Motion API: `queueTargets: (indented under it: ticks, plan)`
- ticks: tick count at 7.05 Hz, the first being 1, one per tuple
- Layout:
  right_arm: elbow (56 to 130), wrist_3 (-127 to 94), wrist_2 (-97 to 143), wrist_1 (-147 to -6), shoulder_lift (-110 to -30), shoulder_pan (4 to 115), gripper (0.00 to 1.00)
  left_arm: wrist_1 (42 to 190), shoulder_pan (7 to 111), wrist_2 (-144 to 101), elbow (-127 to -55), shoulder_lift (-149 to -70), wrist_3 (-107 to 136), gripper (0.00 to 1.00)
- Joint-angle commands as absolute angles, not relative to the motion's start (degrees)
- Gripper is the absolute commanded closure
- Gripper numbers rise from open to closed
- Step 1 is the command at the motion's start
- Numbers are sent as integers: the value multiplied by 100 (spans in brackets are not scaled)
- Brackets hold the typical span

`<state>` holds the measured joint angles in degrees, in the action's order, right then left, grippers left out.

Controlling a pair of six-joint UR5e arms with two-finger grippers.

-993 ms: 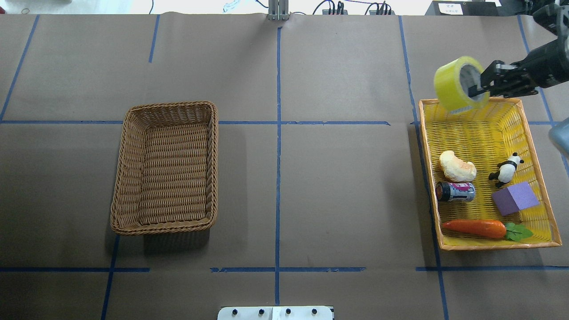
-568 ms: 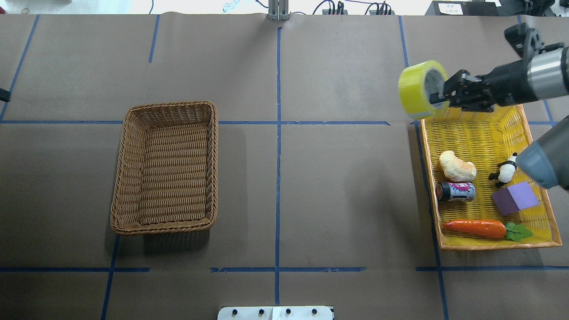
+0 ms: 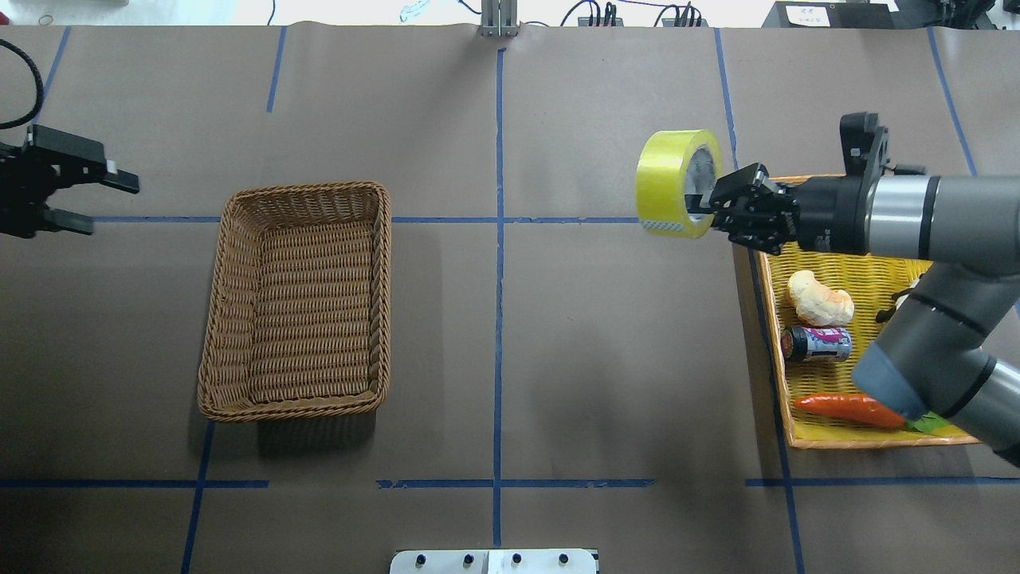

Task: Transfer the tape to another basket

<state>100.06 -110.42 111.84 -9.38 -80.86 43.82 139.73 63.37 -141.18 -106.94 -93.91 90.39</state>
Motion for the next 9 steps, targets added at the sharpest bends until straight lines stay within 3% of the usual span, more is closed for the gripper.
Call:
queueTargets:
  ticks: [1,3,6,9]
  plan:
    - [10264,-11408,10374,-484,-8077,3616,100,15645,5534,-13269,-10714,-9571,11232,0]
    - [10536,-11522,10336,-483,-7797,3176,99,16625,4897,-12247,-10767,-10131,13122,0]
    - [10521,-11645,10345,-536,-7209,2682,99,16989,4055,-11044,-10775,-10800,13982,0]
    - [10538,-11698,10362,-501,-7198,2646,100,17683,3438,-10485,-10749,-10881,14563,0]
